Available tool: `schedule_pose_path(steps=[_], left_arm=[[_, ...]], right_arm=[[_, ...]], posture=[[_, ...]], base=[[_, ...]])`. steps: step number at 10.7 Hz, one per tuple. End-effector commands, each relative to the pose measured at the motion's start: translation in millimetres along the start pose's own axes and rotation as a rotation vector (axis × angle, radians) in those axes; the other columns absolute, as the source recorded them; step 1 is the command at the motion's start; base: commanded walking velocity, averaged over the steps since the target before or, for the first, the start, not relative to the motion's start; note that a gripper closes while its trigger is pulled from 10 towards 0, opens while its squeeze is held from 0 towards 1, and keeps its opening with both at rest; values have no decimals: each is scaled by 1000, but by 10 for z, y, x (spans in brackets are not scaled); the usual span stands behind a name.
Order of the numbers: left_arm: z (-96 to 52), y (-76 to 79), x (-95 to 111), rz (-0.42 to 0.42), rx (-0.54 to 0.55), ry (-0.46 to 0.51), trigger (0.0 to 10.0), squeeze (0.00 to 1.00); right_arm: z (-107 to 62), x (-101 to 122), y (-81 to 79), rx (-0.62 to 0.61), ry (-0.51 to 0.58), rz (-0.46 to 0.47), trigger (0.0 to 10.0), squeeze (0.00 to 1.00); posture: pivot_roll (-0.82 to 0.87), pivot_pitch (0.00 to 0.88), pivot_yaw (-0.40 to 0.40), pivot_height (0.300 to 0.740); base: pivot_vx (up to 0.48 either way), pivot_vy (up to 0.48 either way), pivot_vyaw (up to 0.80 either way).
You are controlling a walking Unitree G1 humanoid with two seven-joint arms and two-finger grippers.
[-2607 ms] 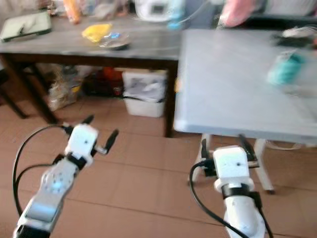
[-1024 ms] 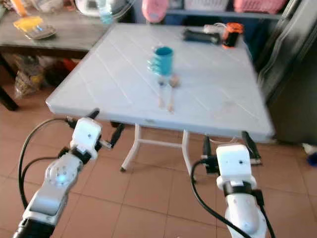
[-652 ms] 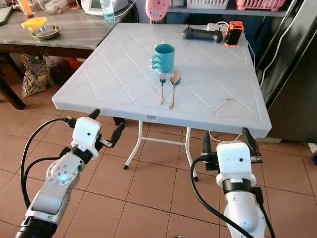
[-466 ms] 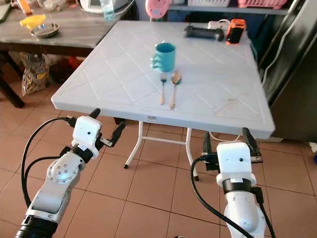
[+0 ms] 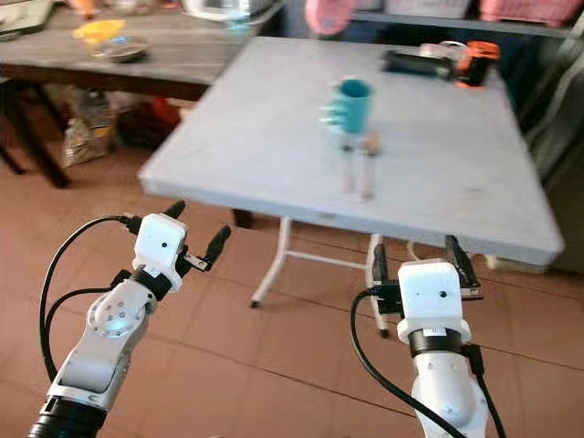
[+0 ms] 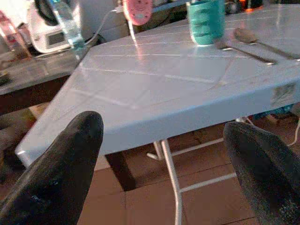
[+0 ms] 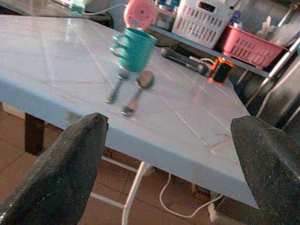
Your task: Setting the table
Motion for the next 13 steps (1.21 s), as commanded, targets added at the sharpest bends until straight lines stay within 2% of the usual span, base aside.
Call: schedule_pose_path(steps=[1, 5, 7, 10, 13], left_arm=[[-7, -2, -31, 4, -15, -19, 10000, 0], [2, 9, -32, 11, -23, -21, 10000, 0], [5, 19, -18, 30, -25, -8, 10000, 0], [76, 15, 74, 15, -5, 28, 10000, 0], [97, 36, 102, -30, -36, 40, 10000, 0]], right_arm=[[-11, -5, -8, 4, -5, 5, 10000, 0], [-23, -9, -1, -6, -6, 6, 10000, 0], [-36, -16, 6, -12, -9, 6, 10000, 0], [-43, -19, 26, -24, -10, 4, 10000, 0], [-47, -21, 34, -31, -10, 2, 10000, 0]], posture=[[-46, 123, 51, 740], [-50, 127, 58, 740], [-50, 129, 60, 740], [-50, 129, 60, 740], [-52, 130, 61, 740]], base=[[0, 412, 0], [0, 456, 0], [0, 0, 0], [0, 0, 0], [0, 0, -800]])
Point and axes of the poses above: a point about 5 cm out from each wrist's last joint towards the gripper, its own z axis pointing out of the wrist towards the gripper, its own x axis along the axis of the wrist's last joint, y = z × x, the point moved 1 cm from there along z, pointing out of the wrist towards the gripper, and after that the axes turned 10 degrees about z, right-handed, at the moved point
